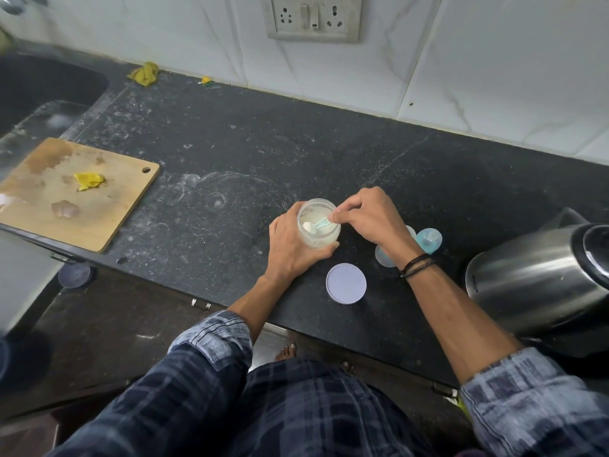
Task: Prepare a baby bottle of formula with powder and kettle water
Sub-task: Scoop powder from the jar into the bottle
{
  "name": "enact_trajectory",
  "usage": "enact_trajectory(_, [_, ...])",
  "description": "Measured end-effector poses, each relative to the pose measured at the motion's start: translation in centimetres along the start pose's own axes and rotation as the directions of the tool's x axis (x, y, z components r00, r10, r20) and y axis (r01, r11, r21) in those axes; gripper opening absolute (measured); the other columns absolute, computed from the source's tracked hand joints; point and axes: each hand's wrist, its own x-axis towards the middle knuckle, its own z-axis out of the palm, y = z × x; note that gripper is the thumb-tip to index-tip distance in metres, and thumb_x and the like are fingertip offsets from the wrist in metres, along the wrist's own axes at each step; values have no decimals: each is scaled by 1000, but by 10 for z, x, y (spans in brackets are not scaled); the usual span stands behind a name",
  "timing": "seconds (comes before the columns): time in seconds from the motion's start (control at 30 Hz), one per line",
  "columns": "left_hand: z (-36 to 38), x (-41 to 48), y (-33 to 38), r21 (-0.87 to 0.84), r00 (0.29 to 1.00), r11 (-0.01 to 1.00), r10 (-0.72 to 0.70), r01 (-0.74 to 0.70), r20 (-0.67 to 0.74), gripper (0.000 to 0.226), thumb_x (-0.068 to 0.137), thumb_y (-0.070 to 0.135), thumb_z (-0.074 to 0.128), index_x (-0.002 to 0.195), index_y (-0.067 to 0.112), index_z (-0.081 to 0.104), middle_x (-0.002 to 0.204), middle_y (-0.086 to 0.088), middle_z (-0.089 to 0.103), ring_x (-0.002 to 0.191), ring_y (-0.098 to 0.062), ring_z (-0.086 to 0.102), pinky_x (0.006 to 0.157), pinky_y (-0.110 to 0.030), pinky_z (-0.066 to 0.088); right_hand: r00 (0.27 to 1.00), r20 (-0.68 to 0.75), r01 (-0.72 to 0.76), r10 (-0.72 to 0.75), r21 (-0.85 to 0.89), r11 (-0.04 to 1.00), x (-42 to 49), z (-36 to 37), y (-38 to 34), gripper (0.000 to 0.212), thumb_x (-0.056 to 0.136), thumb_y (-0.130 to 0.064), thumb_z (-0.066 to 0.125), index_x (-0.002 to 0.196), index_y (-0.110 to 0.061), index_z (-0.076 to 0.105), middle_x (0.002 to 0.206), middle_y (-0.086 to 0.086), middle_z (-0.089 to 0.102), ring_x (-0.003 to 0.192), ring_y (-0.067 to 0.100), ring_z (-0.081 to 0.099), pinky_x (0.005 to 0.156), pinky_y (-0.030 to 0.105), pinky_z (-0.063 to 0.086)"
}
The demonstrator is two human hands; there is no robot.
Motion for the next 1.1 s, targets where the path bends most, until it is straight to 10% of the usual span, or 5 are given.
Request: enact_trajectory(1.1, [2,3,2,15,1000,1000,-27,27,6,74,55,55,85,119,36,54,109,23,59,105,-3,59,101,-34,39,962,-263,-29,77,181,983,-26,22,16,9,87,-24,77,86,-15,80,69,-13,70,67,4,64,75,35,56])
